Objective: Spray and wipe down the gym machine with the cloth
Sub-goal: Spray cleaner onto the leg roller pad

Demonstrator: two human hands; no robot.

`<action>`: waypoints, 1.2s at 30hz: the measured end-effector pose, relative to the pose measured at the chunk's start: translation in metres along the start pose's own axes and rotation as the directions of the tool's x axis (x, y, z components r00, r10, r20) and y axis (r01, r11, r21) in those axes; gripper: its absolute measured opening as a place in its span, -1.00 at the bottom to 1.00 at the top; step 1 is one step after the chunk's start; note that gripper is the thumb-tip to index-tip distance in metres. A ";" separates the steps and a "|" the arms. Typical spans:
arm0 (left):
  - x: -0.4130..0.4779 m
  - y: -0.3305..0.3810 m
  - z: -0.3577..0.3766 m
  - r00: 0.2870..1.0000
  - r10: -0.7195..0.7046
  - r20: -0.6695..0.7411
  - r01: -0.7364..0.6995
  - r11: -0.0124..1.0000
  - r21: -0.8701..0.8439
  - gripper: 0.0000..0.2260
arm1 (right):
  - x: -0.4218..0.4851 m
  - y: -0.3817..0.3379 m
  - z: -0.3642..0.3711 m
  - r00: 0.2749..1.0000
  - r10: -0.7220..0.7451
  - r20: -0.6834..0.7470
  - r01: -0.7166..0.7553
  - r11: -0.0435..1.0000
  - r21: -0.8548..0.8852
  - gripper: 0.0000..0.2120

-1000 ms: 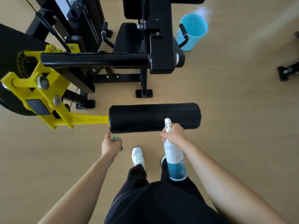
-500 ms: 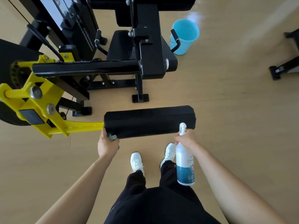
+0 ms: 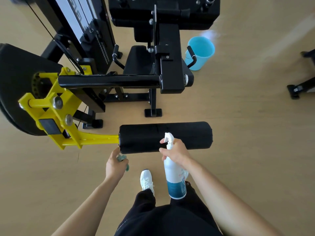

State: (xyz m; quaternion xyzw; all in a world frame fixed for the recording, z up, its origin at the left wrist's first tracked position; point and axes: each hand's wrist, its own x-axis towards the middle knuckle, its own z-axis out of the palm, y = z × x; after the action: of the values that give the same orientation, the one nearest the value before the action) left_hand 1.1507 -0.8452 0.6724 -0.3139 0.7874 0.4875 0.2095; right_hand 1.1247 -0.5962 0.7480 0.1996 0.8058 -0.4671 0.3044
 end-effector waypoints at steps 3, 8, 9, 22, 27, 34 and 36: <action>-0.011 0.013 0.003 0.998 0.036 -0.052 -0.040 0.996 -0.078 -0.59 | -0.015 -0.019 -0.021 0.981 -0.140 -0.133 0.148 0.987 0.054 -0.78; -0.034 0.072 0.005 0.945 0.289 0.152 -0.280 0.957 -0.075 -0.76 | -0.030 -0.068 -0.067 0.906 -0.314 -0.284 0.368 0.915 0.163 -0.77; -0.042 0.091 0.005 0.904 0.362 0.228 -0.352 0.932 -0.082 -0.72 | -0.030 -0.079 -0.075 0.881 -0.364 -0.302 0.430 0.882 0.191 -0.77; -0.051 0.265 0.012 0.630 0.751 0.195 -0.776 0.604 0.180 -0.60 | -0.011 -0.179 -0.154 0.603 -0.778 -0.176 0.795 0.605 0.047 -0.19; -0.034 0.302 0.011 0.631 0.773 0.059 -0.774 0.625 0.102 -0.54 | 0.014 -0.152 -0.182 0.714 -0.700 -0.003 0.699 0.714 -0.033 -0.27; -0.008 0.326 0.027 0.602 0.794 0.089 -0.798 0.600 0.055 -0.51 | 0.064 -0.147 -0.178 0.703 -0.693 -0.160 0.683 0.721 -0.120 -0.35; -0.004 0.329 0.033 0.588 0.804 0.083 -0.808 0.590 0.012 -0.50 | 0.075 -0.146 -0.178 0.680 -0.703 -0.209 0.693 0.709 -0.130 -0.36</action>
State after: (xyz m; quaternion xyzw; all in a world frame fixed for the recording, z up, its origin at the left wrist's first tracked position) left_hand 0.9246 -0.7065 0.8703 0.0982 0.8481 0.5206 0.0005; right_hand 0.9267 -0.5086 0.8569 -0.0731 0.8609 -0.5034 0.0065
